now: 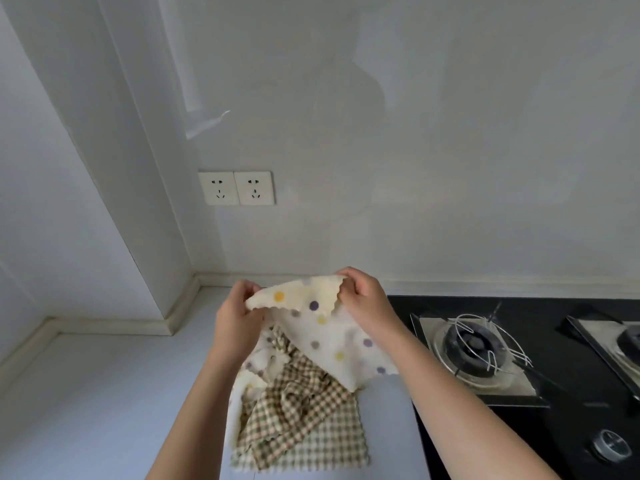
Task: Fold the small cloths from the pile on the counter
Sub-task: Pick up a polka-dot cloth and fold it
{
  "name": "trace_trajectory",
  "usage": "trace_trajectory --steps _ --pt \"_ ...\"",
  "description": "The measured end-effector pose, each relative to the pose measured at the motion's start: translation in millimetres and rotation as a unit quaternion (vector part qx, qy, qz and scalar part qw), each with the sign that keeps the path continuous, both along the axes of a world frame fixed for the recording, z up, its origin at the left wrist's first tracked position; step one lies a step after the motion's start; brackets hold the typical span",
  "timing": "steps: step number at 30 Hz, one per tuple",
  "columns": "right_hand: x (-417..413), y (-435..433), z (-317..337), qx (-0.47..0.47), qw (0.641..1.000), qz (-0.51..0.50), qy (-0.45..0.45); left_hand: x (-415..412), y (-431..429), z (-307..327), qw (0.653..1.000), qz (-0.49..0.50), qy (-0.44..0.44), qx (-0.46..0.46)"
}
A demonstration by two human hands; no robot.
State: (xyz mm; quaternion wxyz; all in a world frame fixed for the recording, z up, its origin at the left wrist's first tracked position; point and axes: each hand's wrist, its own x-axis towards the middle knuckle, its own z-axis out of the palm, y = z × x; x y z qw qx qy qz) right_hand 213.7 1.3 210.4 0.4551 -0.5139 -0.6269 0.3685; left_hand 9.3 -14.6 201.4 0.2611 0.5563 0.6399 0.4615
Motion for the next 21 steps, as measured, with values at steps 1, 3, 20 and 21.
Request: trace_trajectory --steps 1,3,20,21 --pt "3.9 -0.1 1.7 -0.032 0.999 0.019 -0.018 2.0 -0.2 1.6 1.0 -0.005 -0.021 -0.002" --pt "14.4 0.9 1.8 -0.094 0.991 0.065 -0.068 -1.2 -1.2 1.7 1.0 -0.008 0.002 0.007" --pt "44.3 -3.0 2.1 -0.129 0.987 -0.002 -0.098 -22.5 -13.1 -3.2 0.999 -0.004 0.016 -0.029" --pt "44.1 -2.3 1.5 -0.131 0.986 -0.009 -0.1 -24.1 -12.9 -2.5 0.999 -0.011 0.018 -0.033"
